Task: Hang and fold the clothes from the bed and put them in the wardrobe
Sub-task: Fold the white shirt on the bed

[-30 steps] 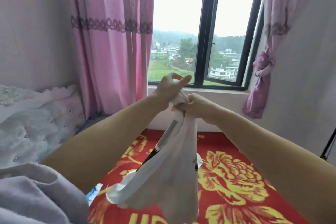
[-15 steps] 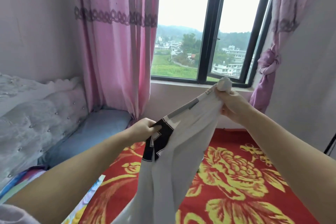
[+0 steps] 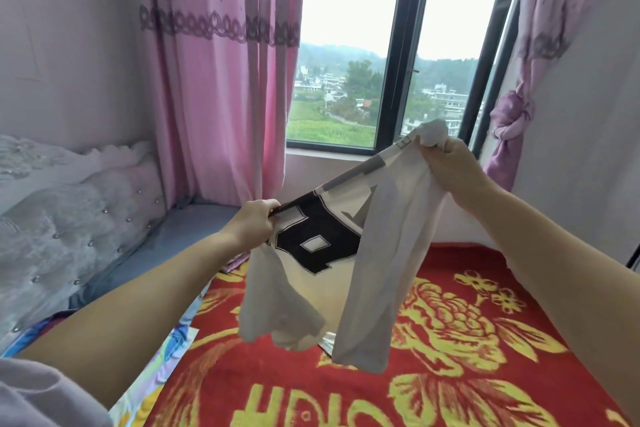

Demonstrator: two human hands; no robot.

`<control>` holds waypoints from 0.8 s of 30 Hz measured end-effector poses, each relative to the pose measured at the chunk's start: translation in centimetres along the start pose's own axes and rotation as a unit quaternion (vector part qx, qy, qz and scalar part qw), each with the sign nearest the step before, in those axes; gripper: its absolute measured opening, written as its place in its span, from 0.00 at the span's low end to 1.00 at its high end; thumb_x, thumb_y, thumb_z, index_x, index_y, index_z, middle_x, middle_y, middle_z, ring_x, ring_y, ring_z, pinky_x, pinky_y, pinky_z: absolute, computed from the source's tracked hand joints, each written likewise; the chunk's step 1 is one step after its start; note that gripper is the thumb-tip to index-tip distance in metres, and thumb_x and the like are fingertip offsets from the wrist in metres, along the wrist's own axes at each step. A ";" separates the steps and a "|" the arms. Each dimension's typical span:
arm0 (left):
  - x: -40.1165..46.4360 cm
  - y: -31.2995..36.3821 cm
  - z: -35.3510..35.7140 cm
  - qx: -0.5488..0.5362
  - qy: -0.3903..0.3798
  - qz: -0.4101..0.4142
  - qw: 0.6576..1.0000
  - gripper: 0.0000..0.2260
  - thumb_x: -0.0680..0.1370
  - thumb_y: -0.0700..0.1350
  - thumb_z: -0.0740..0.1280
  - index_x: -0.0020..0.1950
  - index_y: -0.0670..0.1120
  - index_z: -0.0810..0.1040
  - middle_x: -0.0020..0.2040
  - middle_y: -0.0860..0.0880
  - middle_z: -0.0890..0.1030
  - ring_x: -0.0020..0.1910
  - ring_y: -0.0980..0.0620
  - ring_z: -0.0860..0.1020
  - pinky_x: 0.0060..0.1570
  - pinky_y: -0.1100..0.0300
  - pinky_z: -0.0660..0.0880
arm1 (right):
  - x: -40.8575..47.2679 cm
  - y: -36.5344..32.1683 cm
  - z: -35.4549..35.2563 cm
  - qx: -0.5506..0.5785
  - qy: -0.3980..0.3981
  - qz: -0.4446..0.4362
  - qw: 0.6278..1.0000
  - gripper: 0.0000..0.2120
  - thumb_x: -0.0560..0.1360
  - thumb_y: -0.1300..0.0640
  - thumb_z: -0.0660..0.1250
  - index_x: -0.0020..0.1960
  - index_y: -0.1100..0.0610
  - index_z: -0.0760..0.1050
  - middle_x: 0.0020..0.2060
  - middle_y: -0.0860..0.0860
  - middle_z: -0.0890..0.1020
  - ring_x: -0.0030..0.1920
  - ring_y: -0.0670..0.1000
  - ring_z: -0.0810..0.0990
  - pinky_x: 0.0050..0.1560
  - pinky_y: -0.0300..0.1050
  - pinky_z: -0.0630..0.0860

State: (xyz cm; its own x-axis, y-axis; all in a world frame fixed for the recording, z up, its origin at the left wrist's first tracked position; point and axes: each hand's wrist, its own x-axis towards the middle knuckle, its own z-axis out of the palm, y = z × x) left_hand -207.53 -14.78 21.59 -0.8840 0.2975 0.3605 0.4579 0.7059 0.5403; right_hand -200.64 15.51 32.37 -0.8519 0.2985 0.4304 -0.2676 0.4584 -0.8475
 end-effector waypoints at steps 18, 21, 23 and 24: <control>2.0 9.4 -0.2 -0.140 -0.010 0.109 0.984 0.09 0.75 0.31 0.60 0.47 0.34 0.80 0.37 0.44 0.79 0.34 0.50 0.74 0.35 0.61 0.71 | -2.5 4.5 1.4 -0.166 -0.256 0.064 0.950 0.49 0.70 0.48 0.75 0.79 0.49 0.45 0.65 0.45 0.69 0.62 0.46 0.71 0.61 0.46 0.71; 2.2 13.5 0.4 -0.173 -0.036 0.190 0.966 0.14 0.72 0.26 0.63 0.54 0.34 0.80 0.48 0.39 0.82 0.40 0.55 0.77 0.43 0.68 0.73 | -5.0 3.3 7.0 -0.036 -0.289 0.002 0.957 0.18 0.75 0.60 0.70 0.64 0.58 0.73 0.49 0.54 0.81 0.52 0.53 0.79 0.50 0.46 0.78; 2.0 12.9 0.6 -0.231 -0.056 0.162 0.958 0.20 0.75 0.33 0.68 0.66 0.39 0.72 0.59 0.42 0.78 0.44 0.62 0.76 0.47 0.75 0.71 | -5.1 2.6 7.6 0.036 -0.188 0.002 0.981 0.06 0.77 0.59 0.67 0.53 0.58 0.79 0.44 0.55 0.82 0.46 0.53 0.80 0.46 0.47 0.78; 1.6 11.6 0.7 -0.239 -0.078 0.121 0.960 0.27 0.76 0.41 0.70 0.73 0.44 0.65 0.63 0.46 0.74 0.50 0.62 0.74 0.52 0.73 0.70 | -4.9 2.3 7.1 0.100 -0.160 0.017 0.982 0.04 0.77 0.58 0.67 0.51 0.56 0.79 0.43 0.54 0.82 0.45 0.52 0.81 0.46 0.46 0.78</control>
State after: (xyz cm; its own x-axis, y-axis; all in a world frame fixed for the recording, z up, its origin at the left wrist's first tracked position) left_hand -203.70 -5.72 27.89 -0.7322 0.5353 0.4211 0.6098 0.2397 0.7554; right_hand -200.34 9.14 26.07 -0.9513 0.0178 0.3077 -0.2918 0.2693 -0.9178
